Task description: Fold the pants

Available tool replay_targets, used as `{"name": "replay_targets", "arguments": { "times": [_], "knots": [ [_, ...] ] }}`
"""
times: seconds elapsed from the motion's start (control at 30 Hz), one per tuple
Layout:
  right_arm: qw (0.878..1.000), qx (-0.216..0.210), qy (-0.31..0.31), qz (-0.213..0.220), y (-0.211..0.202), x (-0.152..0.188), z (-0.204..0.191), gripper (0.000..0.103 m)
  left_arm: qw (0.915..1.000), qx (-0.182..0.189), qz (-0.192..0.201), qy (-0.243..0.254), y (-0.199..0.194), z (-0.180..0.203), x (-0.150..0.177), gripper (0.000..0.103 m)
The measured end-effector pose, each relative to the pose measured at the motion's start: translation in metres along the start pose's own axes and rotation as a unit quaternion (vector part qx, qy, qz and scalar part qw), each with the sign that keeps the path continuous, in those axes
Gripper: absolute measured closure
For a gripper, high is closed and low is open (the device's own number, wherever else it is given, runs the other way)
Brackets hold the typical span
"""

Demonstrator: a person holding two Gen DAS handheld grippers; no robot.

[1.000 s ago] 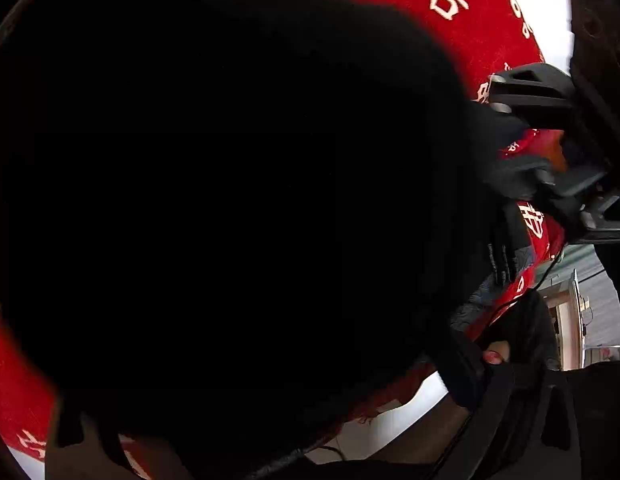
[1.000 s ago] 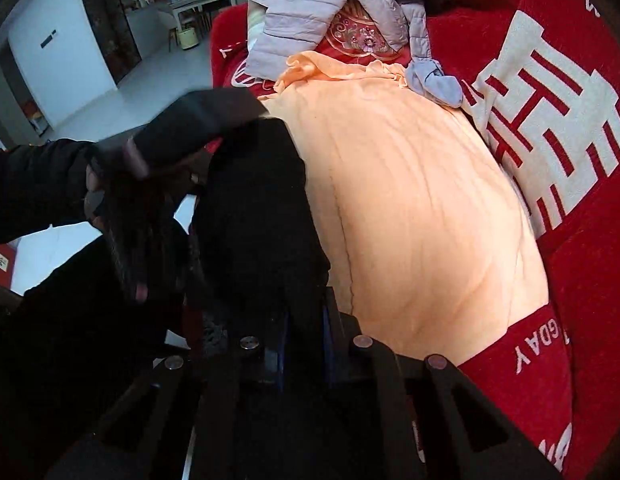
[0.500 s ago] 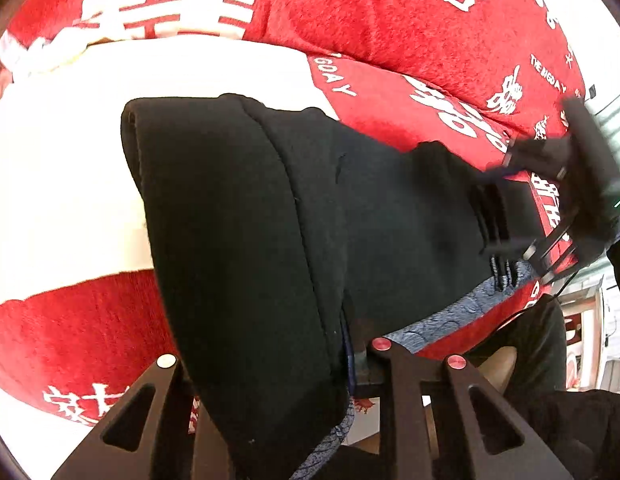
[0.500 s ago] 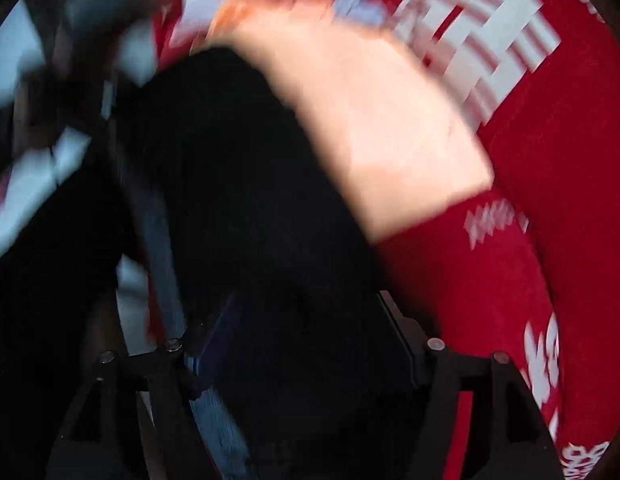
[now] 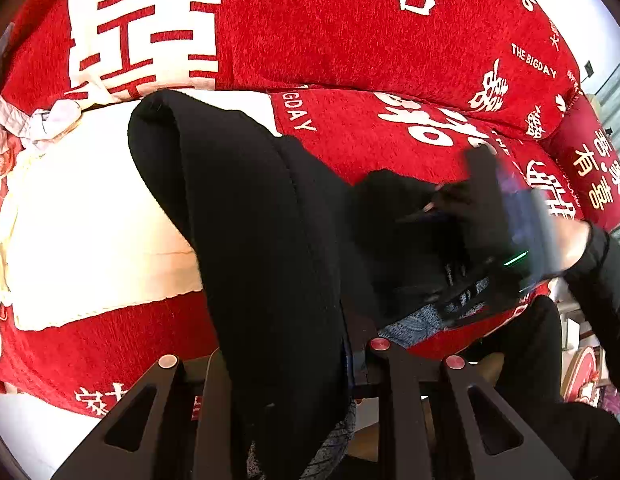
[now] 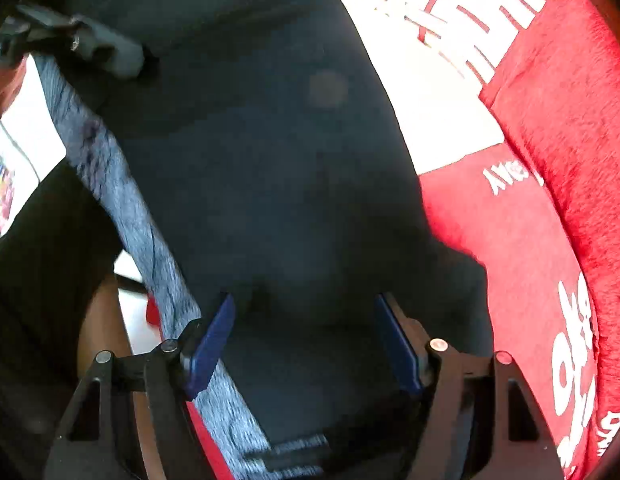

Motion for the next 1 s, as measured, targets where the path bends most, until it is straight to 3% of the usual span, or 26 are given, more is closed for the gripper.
{"name": "replay_targets", "arguments": {
  "times": [0.03,0.1,0.17,0.27,0.37,0.53,0.6,0.7,0.8,0.9,1.0],
  "knots": [
    [0.999,0.018,-0.013,-0.033,0.018,0.008,0.000,0.027,1.0000,0.002,-0.003,-0.003,-0.002,0.004,-0.002,0.080],
    [0.999,0.025,-0.032,-0.013,0.018,0.008,0.000,0.023,1.0000,0.002,-0.001,-0.001,-0.007,0.011,-0.004,0.080],
    [0.999,0.022,0.002,-0.030,0.008,0.012,0.010,0.023,1.0000,-0.001,0.001,0.007,-0.012,0.022,-0.007,0.080],
    [0.998,0.045,0.030,0.026,-0.040,0.020,0.027,0.023,0.9997,-0.006,0.000,0.024,-0.013,0.046,-0.013,0.080],
    [0.989,0.098,0.082,0.071,-0.094,0.050,0.049,0.022,0.9991,0.002,0.001,0.043,-0.014,0.080,-0.023,0.080],
    [0.961,0.174,0.197,0.089,-0.152,0.147,0.089,0.022,0.9956,0.017,-0.004,0.093,-0.009,0.155,-0.041,0.080],
    [0.947,0.196,0.239,0.085,-0.167,0.192,0.089,0.022,0.9928,0.020,-0.010,0.118,-0.002,0.193,-0.049,0.080],
    [0.931,0.211,0.285,0.083,-0.173,0.235,0.089,0.022,0.9886,0.024,-0.019,0.148,0.011,0.241,-0.061,0.083],
    [0.915,0.210,0.334,0.087,-0.179,0.270,0.088,0.022,0.9823,0.015,-0.037,0.183,0.041,0.282,-0.065,0.083],
    [0.902,0.206,0.369,0.094,-0.177,0.297,0.082,0.022,0.9795,0.017,-0.083,0.183,0.091,0.313,-0.062,0.083],
    [0.893,0.196,0.390,0.106,-0.171,0.303,0.079,0.022,0.9750,0.008,-0.114,0.190,0.129,0.336,-0.051,0.083]
  ]
}}
Point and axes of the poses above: each gripper's, at about its wrist camera, not at the fingertips, and y roughly the way its jaws point, z to its right, x to its underside, the point moved 9 cm from there along y, roughly the way its jaws point, and after that the axes turned 2 degrees about z, right-handed, at the moved point
